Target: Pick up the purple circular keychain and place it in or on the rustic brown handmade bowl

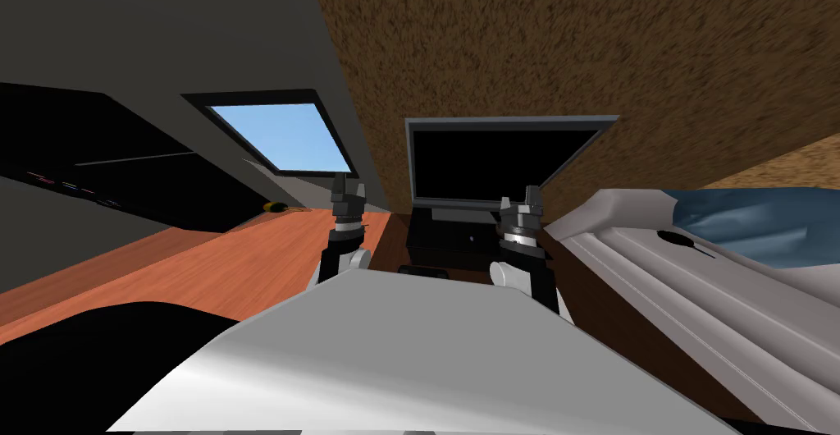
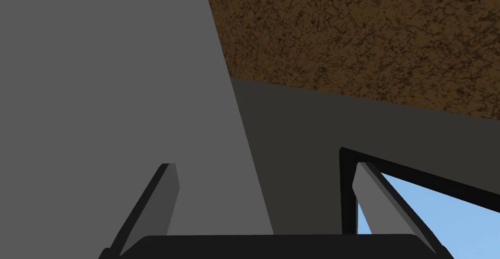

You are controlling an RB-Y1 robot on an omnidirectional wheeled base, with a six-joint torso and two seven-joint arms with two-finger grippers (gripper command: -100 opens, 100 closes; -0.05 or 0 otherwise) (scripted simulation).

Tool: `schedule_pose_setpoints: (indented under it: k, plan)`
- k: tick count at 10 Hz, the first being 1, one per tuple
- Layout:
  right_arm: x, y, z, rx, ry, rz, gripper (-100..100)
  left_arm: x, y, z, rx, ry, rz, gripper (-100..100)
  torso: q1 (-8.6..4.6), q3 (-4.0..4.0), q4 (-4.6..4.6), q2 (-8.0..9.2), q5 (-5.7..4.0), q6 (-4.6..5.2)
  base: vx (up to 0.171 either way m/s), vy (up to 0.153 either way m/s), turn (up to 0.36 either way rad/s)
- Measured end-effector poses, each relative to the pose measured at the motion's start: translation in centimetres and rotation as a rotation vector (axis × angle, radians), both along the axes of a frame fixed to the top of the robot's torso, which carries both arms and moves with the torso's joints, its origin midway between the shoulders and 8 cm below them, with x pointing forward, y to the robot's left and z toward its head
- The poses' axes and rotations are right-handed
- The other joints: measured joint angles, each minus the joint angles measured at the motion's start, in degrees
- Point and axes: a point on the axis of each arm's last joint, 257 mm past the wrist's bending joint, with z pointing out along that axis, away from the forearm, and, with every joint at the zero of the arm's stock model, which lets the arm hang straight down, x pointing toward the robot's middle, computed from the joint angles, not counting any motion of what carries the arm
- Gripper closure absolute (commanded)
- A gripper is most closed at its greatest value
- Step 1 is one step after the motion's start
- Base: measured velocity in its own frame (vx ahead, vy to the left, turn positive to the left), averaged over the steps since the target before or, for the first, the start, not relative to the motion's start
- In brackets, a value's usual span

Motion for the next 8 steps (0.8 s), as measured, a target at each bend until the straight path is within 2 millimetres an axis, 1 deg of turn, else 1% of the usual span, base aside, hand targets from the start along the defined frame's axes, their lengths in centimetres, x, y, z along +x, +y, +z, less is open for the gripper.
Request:
schedule_pose_setpoints:
  k: [3,5,6,7,8]
  plan:
    - [1.7,1.2,-2.6,-0.067,0.064,0.026,-100,0.0,0.0,0.0,0.0,0.0,0.0,0,-0.4,0.02,0.01,0.03,-0.09,0.0,-0.011,-0.096,0.061]
    - [2.9,2.5,-5.1,-0.122,0.12,0.045,-100,0.0,0.0,0.0,0.0,0.0,0.0,0,-0.5,0.05,0.01,0.1,-0.11,0.0,-0.033,-0.113,0.051]
    - [3.1,2.7,-5.7,-0.137,0.136,0.05,-100,0.0,0.0,0.0,0.0,0.0,0.0,0,-0.41,0.06,0.02,0.1,-0.1,0.01,-0.013,-0.09,0.043]
    - [3.7,3.0,-6.7,-0.161,0.155,0.058,-100,0.0,0.0,0.0,0.0,0.0,0.0,0,-0.39,0.02,0.01,0.04,-0.09,-0.01,-0.022,-0.107,0.106]
    - [4.2,3.9,-8.2,-0.194,0.181,0.07,-100,0.0,0.0,0.0,0.0,0.0,0.0,0,-0.42,0.03,0.01,0.06,-0.1,-0.01,-0.026,-0.09,0.033]
